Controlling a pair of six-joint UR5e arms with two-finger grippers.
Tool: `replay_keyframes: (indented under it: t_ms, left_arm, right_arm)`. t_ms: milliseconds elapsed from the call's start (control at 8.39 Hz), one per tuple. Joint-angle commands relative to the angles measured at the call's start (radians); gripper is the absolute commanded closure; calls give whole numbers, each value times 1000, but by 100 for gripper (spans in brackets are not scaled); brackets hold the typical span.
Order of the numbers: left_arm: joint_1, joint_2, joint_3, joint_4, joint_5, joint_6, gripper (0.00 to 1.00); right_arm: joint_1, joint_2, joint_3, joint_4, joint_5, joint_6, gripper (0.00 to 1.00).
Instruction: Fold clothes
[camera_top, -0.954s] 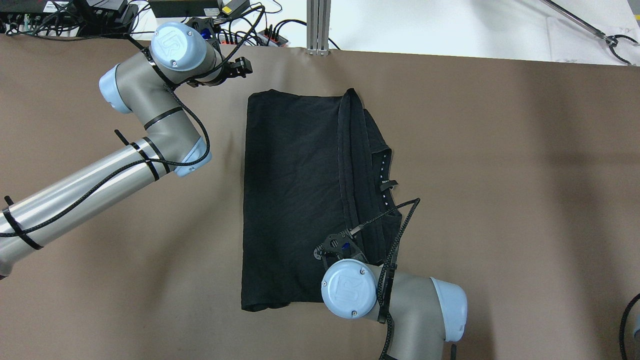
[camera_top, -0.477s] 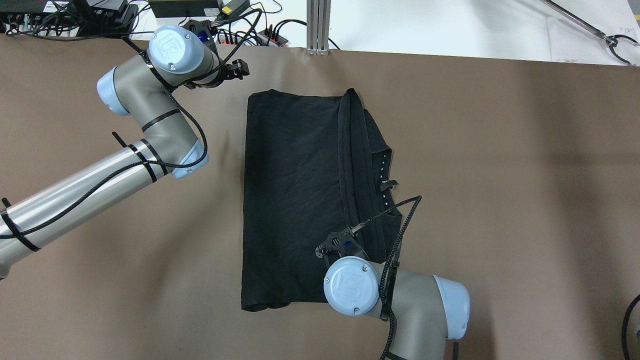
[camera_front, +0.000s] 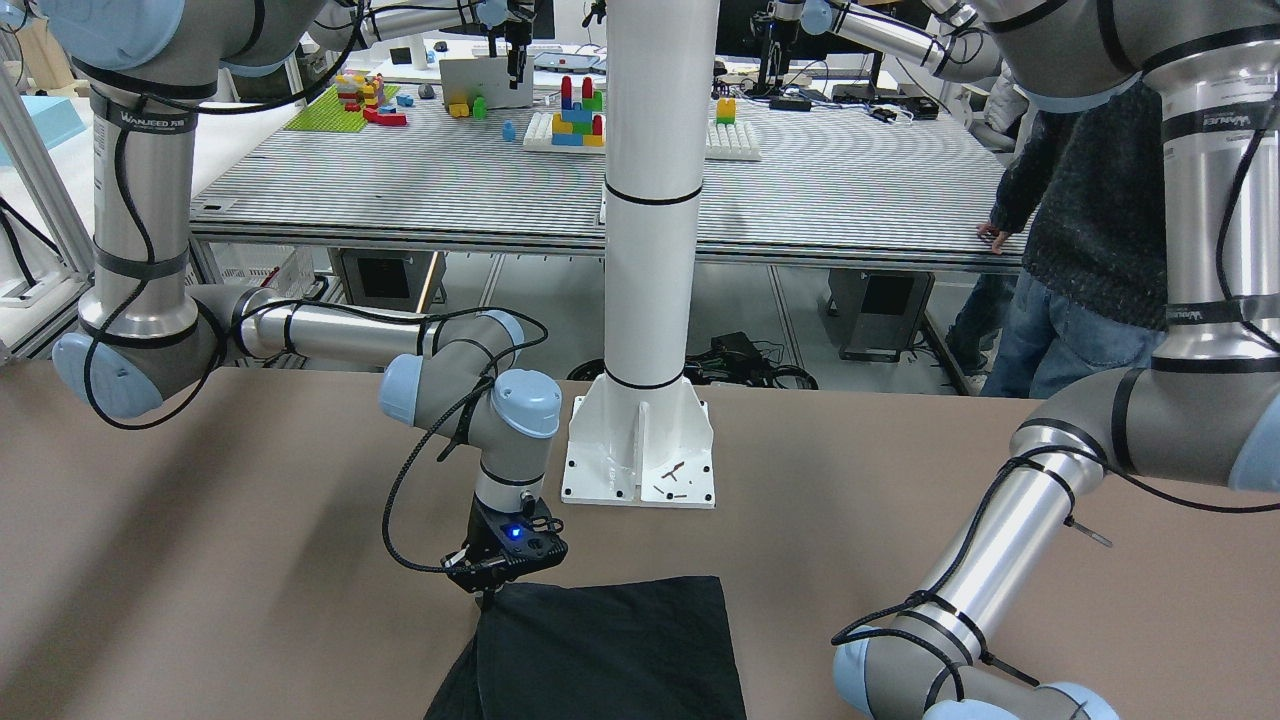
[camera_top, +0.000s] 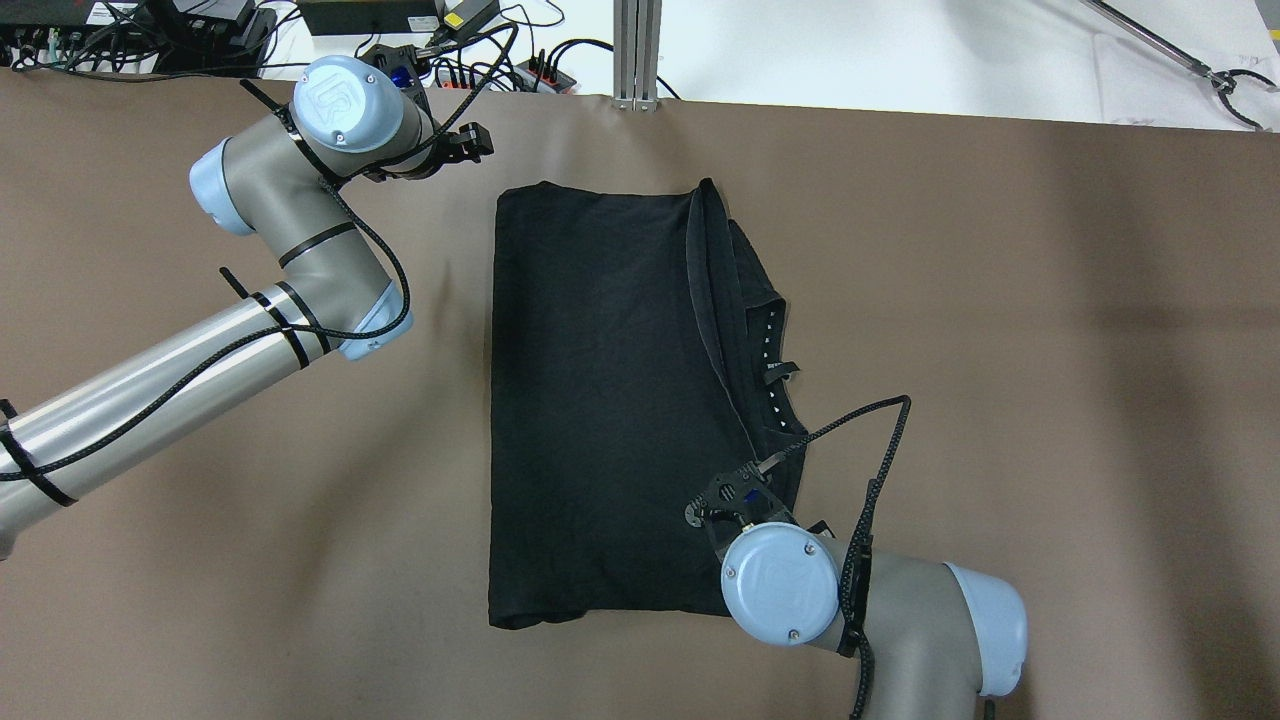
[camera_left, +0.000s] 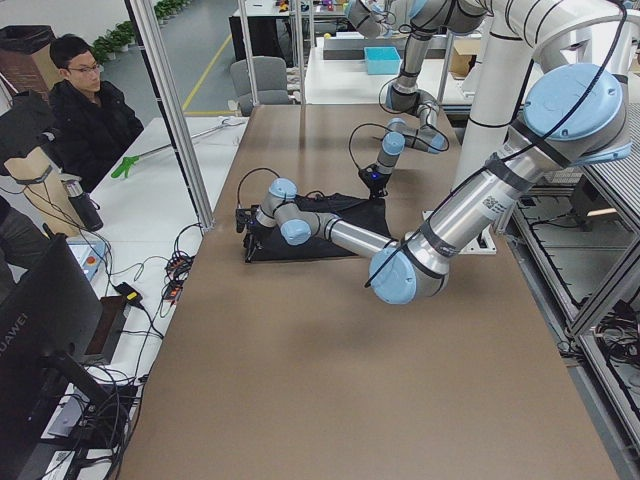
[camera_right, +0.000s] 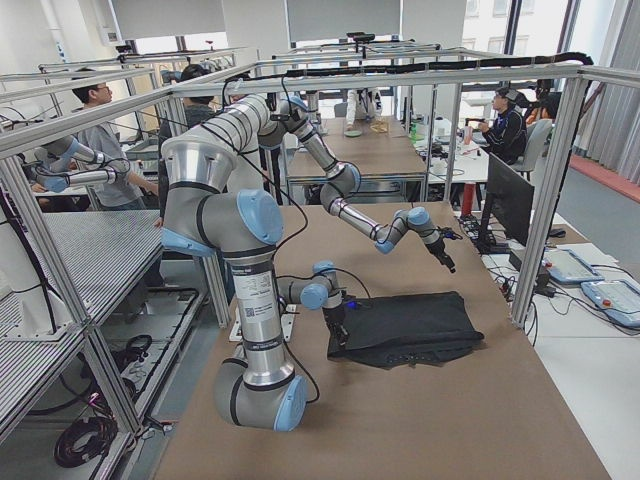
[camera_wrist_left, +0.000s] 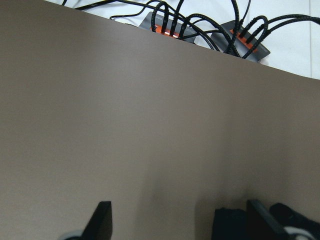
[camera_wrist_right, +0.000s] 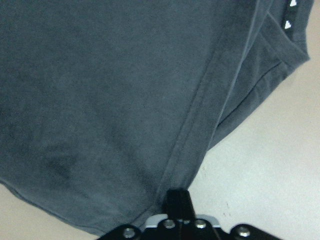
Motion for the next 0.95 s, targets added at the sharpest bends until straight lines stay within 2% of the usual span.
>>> replay_keyframes:
  t_ms: [0, 119, 238, 358, 596, 834]
  left_arm:
    - [0, 5, -3, 0, 2, -10, 6]
    - [2, 8, -3, 0, 2, -10, 6]
    - [2, 8, -3, 0, 0, -10, 6]
    - [2, 8, -3, 0, 0, -10, 6]
    - [2, 7, -3, 0, 0, -10, 6]
    - [2, 5, -3, 0, 0, -8, 6]
  right_arm:
    - [-25, -53, 39, -5, 11, 60, 100]
    - [-24, -62, 60, -5, 23, 61, 98]
    - [-22, -71, 65, -3, 24, 63, 13]
    - [-24, -93, 80, 0, 26, 61, 5]
    - [-6, -87, 82, 0, 29, 60, 5]
    - [92, -18, 47, -3, 29, 43, 5]
